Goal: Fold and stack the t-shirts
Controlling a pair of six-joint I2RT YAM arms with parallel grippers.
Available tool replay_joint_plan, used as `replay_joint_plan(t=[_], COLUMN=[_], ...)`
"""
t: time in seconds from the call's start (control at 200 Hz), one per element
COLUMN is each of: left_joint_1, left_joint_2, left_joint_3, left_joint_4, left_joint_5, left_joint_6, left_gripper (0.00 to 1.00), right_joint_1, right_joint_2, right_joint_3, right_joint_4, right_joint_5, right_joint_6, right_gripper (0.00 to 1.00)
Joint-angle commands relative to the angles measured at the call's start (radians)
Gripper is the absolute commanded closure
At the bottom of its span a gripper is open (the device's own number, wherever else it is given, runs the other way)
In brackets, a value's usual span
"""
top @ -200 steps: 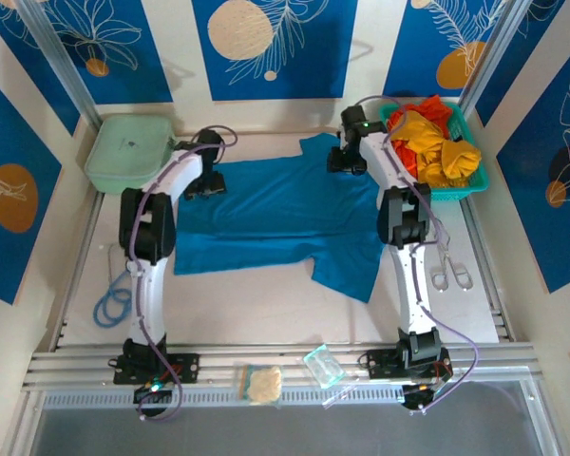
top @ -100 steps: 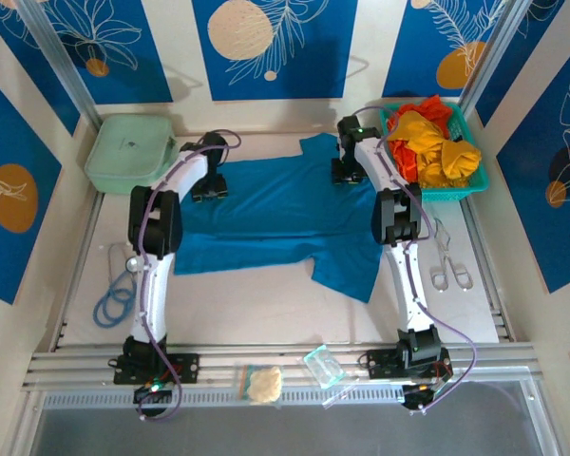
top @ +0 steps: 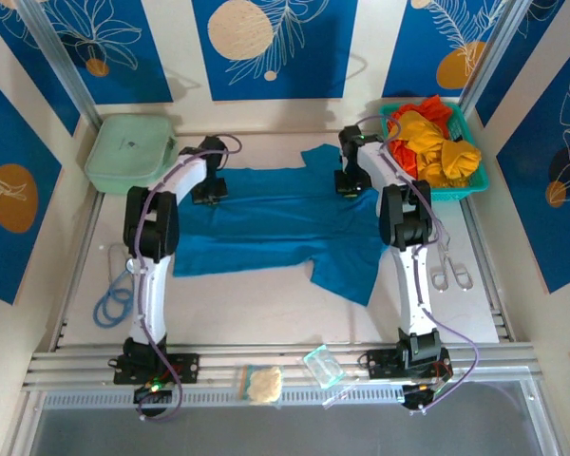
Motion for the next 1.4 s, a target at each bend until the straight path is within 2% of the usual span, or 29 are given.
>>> replay_joint_plan(t=[0.0, 0.275, 0.39, 0.47, 0.515, 0.575, 0.75, 0.876, 0.971, 1.126, 1.276, 1.341, 1.396], left_joint_1=[0.009, 0.0, -0.008, -0.012, -0.011, -0.011, -0.011, 0.003, 0.023, 0.076, 0.107, 0.109, 0.109], left_joint_2=[-0.056, -0.208, -0.24, -0.253, -0.261, -0.271, -0.309, -0.302, -0.287, -0.256, -0.258, -0.268, -0.278], left_joint_3=[-0.089, -0.29, -0.363, -0.379, -0.374, -0.348, -0.201, -0.074, -0.021, -0.014, -0.043, -0.053, -0.063], left_joint_4=[-0.037, 0.027, 0.062, 0.072, 0.072, 0.056, -0.059, -0.16, -0.199, -0.186, -0.139, -0.126, -0.12], left_joint_5=[0.01, 0.018, 0.036, 0.04, 0.04, 0.034, -0.049, -0.107, -0.123, -0.084, -0.038, -0.024, -0.009], left_joint_6=[0.009, -0.016, -0.029, -0.033, -0.032, -0.025, -0.003, 0.028, 0.041, 0.04, 0.03, 0.025, 0.023], left_gripper=[1.0, 1.0, 1.0, 1.0, 0.94, 0.83, 0.5, 0.45, 0.45, 0.45, 0.45, 0.44, 0.44], right_joint_1=[-0.005, 0.015, 0.017, 0.013, 0.01, 0.006, 0.001, 0.007, 0.029, 0.093, 0.231, 0.332, 0.382], right_joint_2=[-0.116, -0.301, -0.322, -0.315, -0.309, -0.302, -0.326, -0.405, -0.514, -0.73, -0.885, -0.902, -0.879], right_joint_3=[-0.112, -0.418, -0.505, -0.526, -0.525, -0.515, -0.482, -0.512, -0.602, -0.89, -1.141, -1.163, -1.142], right_joint_4=[0.006, 0.083, 0.1, 0.107, 0.107, 0.1, 0.065, 0.035, 0.01, 0.005, -0.001, 0.001, -0.004], right_joint_5=[0.032, 0.007, 0.022, 0.025, 0.023, 0.027, 0.021, -0.017, -0.007, -0.041, -0.096, -0.079, -0.109], right_joint_6=[0.029, 0.09, 0.115, 0.12, 0.118, 0.116, 0.107, 0.12, 0.158, 0.264, 0.402, 0.472, 0.512], right_gripper=[1.0, 1.0, 1.0, 0.96, 0.94, 0.89, 0.67, 0.57, 0.56, 0.59, 0.56, 0.5, 0.5])
